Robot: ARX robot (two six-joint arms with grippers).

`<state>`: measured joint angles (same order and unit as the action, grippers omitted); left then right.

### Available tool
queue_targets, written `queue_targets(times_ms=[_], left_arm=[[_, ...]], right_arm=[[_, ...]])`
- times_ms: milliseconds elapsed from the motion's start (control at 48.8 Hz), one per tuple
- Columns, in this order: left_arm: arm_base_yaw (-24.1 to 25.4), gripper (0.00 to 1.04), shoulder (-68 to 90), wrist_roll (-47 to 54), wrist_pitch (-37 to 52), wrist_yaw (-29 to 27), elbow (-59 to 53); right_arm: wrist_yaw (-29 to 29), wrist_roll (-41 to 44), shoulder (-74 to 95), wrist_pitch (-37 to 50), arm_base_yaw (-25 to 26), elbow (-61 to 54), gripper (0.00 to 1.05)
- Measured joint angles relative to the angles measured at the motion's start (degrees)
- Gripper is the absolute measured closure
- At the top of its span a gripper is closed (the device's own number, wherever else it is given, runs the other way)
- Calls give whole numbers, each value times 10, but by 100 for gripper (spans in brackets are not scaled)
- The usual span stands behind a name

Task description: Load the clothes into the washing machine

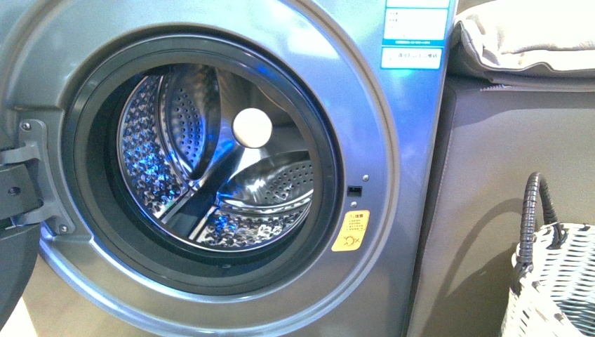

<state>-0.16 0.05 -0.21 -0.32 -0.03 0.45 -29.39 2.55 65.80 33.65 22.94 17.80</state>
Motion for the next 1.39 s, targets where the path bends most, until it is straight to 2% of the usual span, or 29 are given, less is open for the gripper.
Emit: queue_targets(times_ms=[246, 533, 800, 1046, 1395], left_arm=[[0, 6, 0, 0, 0, 0, 0], [0, 6, 0, 0, 0, 0, 0], [0, 6, 0, 0, 0, 0, 0], [0, 6, 0, 0, 0, 0, 0], [0, 6, 0, 0, 0, 0, 0]], right_arm=[[86, 72, 248, -16, -47, 93, 8], [187, 103, 519, 43, -62, 215, 8], [220, 96, 671, 63, -64, 309, 8], [245, 83, 773, 33, -65, 389, 8], [249, 70, 868, 0, -55, 444, 8]])
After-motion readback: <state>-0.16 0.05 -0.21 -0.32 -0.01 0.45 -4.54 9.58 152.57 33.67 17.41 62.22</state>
